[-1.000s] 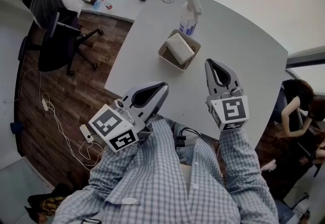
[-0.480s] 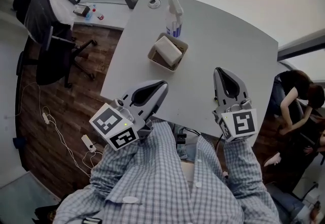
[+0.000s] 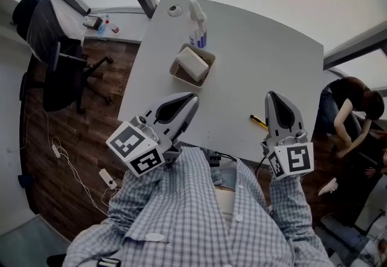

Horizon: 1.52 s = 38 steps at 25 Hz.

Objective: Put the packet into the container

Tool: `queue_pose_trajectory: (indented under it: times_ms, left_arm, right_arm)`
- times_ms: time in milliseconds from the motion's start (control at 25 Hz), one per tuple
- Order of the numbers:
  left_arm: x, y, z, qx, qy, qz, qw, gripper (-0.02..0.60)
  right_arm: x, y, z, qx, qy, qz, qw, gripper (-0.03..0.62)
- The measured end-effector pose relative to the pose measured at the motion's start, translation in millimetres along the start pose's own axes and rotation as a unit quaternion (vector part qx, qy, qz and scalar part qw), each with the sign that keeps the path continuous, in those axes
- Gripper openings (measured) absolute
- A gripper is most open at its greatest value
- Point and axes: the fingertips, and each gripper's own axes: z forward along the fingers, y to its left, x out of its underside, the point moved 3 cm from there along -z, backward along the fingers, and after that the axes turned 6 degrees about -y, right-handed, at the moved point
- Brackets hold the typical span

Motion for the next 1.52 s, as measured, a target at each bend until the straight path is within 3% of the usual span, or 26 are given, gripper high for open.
queue_pose_trajectory:
  times_ms: [520, 1520]
  left_arm:
    - [-1, -2, 7, 0.006, 0.012, 0.002, 0.9999, 0.008]
    - [2, -4, 4, 0.003, 0.013, -0.002, 0.9999, 0.006]
  right_arm:
    - [7, -17, -37, 0.055, 0.006, 0.029, 0.998, 0.012]
    - [5, -8, -29, 0.044, 0.008, 0.021, 0.999, 0.012]
